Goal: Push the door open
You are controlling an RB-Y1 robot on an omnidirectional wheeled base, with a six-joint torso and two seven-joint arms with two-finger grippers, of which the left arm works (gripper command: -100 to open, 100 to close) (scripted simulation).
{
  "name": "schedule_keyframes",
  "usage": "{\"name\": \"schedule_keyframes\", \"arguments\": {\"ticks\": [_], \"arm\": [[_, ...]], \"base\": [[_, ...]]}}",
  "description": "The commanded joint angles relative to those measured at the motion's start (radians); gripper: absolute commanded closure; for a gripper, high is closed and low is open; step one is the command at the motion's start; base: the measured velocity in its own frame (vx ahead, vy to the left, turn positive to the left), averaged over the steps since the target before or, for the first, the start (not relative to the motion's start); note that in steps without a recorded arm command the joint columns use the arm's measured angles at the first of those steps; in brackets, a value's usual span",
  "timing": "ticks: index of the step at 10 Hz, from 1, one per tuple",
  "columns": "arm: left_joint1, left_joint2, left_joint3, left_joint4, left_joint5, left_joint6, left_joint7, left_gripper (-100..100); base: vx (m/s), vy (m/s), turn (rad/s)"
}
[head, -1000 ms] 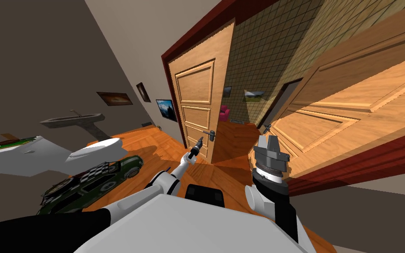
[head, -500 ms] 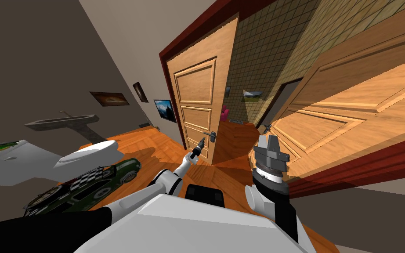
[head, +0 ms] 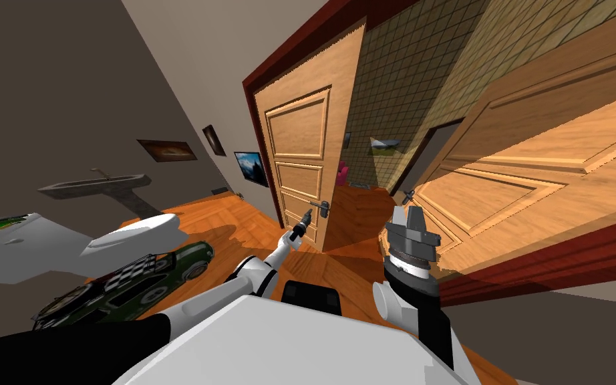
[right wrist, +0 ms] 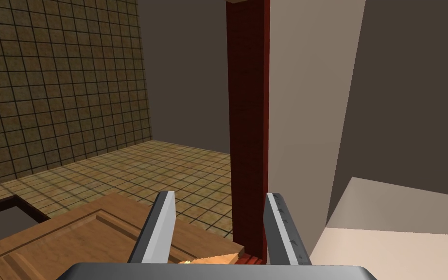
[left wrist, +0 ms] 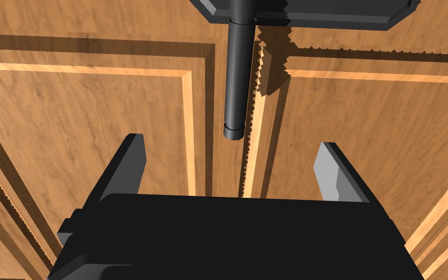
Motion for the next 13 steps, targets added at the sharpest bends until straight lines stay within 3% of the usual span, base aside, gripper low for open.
{"name": "schedule_keyframes", "arguments": {"ticks": [1,2,5,8,10,11,12,13], "arm": [[-0.012,0.012,0.008,0.029,0.004,-0.015,-0.006,-100],[-0.012,0.03,0.011,0.029,0.005,-0.015,-0.008,-100],[-0.011,0.042,0.014,0.03,0.007,-0.015,-0.011,-100],[-0.011,0.023,0.02,0.032,0.01,-0.016,-0.015,-100],[-0.01,-0.012,0.023,0.033,0.011,-0.016,-0.017,-100],[-0.018,-0.003,0.025,0.041,0.012,-0.016,-0.016,-100],[-0.018,-0.003,0.025,0.041,0.012,-0.016,-0.016,100],[-0.018,-0.003,0.025,0.041,0.012,-0.016,-0.016,100]], "base": [[0.105,-0.038,-0.005],[0.144,-0.053,-0.023],[0.143,-0.057,-0.017],[0.184,-0.079,-0.022],[0.179,-0.075,-0.017],[0.06,-0.021,0.005],[-0.011,0.0,0.001],[-0.025,0.008,-0.013]]}}
